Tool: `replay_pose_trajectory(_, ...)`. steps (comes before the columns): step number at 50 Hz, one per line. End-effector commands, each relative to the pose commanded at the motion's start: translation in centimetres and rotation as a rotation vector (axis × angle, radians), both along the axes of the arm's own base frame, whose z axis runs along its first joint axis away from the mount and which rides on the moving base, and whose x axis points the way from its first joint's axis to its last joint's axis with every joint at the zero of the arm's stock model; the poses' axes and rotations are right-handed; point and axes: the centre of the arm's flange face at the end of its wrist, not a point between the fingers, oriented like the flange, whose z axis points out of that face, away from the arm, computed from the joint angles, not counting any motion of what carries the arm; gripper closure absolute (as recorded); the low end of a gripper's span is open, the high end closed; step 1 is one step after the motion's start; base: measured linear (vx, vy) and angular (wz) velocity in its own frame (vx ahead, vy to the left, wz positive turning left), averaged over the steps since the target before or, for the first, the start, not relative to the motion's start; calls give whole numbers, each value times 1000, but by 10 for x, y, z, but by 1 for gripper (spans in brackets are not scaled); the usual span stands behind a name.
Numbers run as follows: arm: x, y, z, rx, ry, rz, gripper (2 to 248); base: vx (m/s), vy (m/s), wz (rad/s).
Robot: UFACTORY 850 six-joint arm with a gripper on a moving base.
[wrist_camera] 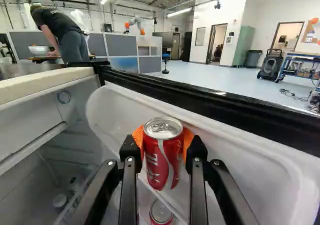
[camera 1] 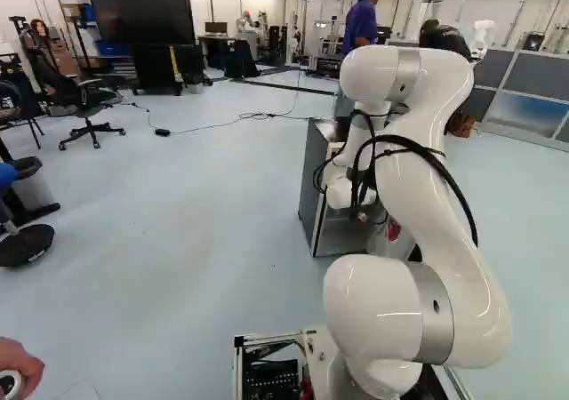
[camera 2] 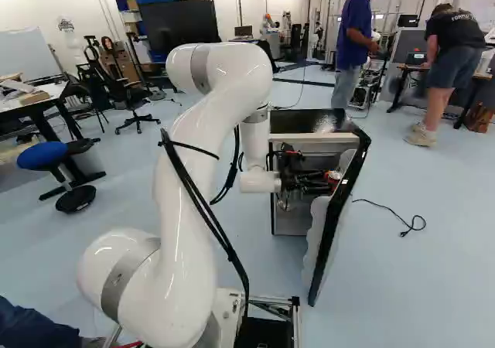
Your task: Grab a drink from the fridge
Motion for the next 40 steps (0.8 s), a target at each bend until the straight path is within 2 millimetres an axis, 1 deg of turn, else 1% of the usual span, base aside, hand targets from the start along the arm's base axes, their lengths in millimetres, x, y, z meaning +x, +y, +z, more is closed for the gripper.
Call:
replay_pose_trajectory(19,8,22,0,1,2,48,154,0,0,0)
replay_pose_trajectory(40,9,24,0,1,2,54,154,0,0,0)
